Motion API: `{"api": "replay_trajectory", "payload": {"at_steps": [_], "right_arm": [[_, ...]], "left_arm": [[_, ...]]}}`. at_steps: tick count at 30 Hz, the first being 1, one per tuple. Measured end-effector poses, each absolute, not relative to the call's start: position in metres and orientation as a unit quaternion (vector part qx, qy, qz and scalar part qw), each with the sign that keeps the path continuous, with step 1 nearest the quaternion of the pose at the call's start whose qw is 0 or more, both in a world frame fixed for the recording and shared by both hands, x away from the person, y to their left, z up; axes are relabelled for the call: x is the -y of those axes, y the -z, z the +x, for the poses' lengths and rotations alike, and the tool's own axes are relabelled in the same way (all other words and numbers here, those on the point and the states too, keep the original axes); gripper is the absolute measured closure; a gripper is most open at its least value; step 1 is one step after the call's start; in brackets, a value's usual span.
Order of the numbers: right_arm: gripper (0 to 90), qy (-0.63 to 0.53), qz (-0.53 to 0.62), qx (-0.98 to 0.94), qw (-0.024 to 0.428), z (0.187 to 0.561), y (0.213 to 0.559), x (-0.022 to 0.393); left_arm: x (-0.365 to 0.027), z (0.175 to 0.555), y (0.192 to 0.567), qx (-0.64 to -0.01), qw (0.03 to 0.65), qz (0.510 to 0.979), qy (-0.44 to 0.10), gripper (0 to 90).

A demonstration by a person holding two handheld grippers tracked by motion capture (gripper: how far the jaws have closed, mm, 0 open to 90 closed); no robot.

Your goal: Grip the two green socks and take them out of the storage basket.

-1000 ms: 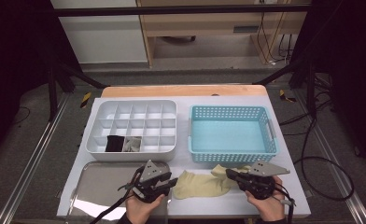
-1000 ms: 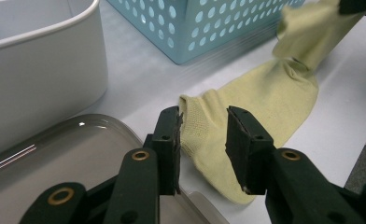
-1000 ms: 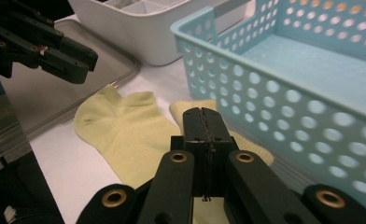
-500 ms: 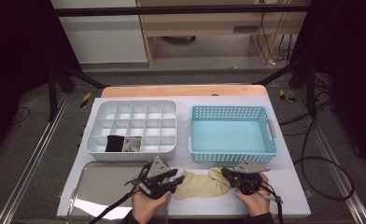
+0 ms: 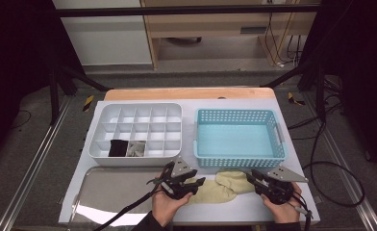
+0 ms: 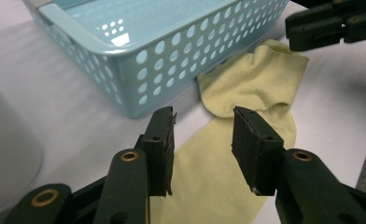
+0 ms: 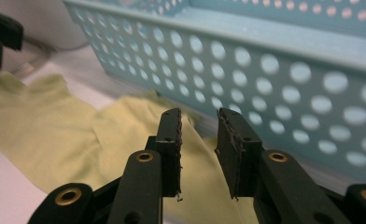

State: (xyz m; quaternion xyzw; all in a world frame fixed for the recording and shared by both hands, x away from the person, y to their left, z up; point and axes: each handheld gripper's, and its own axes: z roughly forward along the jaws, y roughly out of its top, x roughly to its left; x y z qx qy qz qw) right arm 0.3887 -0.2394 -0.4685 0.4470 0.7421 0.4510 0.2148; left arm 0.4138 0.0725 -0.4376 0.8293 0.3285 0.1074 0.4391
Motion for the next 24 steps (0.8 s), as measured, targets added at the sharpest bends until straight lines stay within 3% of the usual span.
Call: {"api": "replay_trajectory", "payload": {"at_steps": [13, 24], "right_arm": [[66.6, -0.432, 0.464, -0.746, 0.205, 0.385, 0.481, 0.253], [71.7, -0.426, 0.466, -0.750, 0.199, 0.386, 0.486, 0.256]], "left_arm": [[-0.031, 0.430, 0.458, -0.332, 0.430, 0.834, -0.094, 58.3], [-0.012, 0.440, 0.479, -0.340, 0.407, 0.843, -0.087, 58.3]]}}
